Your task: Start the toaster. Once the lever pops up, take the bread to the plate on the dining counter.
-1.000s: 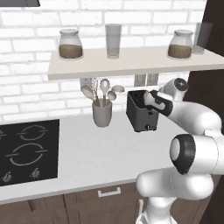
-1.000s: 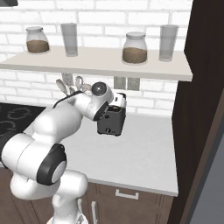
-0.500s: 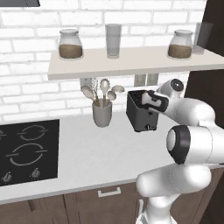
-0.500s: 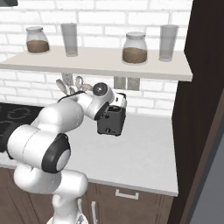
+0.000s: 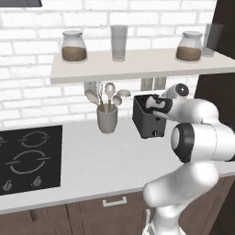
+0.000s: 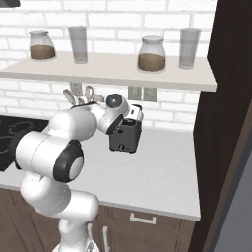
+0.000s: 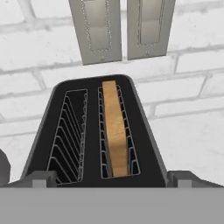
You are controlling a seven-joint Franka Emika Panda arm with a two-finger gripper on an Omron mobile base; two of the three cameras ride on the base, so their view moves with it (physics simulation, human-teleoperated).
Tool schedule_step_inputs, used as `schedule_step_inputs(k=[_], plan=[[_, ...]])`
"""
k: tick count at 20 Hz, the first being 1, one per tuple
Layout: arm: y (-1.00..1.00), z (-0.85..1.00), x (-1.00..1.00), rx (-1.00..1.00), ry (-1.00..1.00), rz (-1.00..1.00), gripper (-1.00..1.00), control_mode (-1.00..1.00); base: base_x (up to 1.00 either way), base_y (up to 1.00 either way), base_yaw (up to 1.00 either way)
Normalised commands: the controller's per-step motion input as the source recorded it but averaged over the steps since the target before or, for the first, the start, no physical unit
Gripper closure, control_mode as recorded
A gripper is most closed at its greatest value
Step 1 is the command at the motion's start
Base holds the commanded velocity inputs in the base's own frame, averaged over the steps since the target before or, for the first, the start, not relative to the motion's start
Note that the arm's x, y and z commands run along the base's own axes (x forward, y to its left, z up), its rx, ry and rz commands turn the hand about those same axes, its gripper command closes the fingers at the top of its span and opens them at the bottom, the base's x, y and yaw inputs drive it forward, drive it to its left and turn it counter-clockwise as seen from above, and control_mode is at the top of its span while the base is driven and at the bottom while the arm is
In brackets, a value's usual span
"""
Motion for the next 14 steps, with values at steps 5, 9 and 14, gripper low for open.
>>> schedule_step_inputs(k=[5, 9, 14], plan=[[-0.05, -0.10, 0.19, 0.00, 0.00, 0.00, -1.00, -1.00, 0.00, 0.00, 0.00], [-0.10, -0.07, 0.16, 0.00, 0.00, 0.00, -1.00, -1.00, 0.00, 0.00, 0.00], [-0.07, 0.00, 0.15, 0.00, 0.00, 0.00, -1.00, -1.00, 0.00, 0.00, 0.00]])
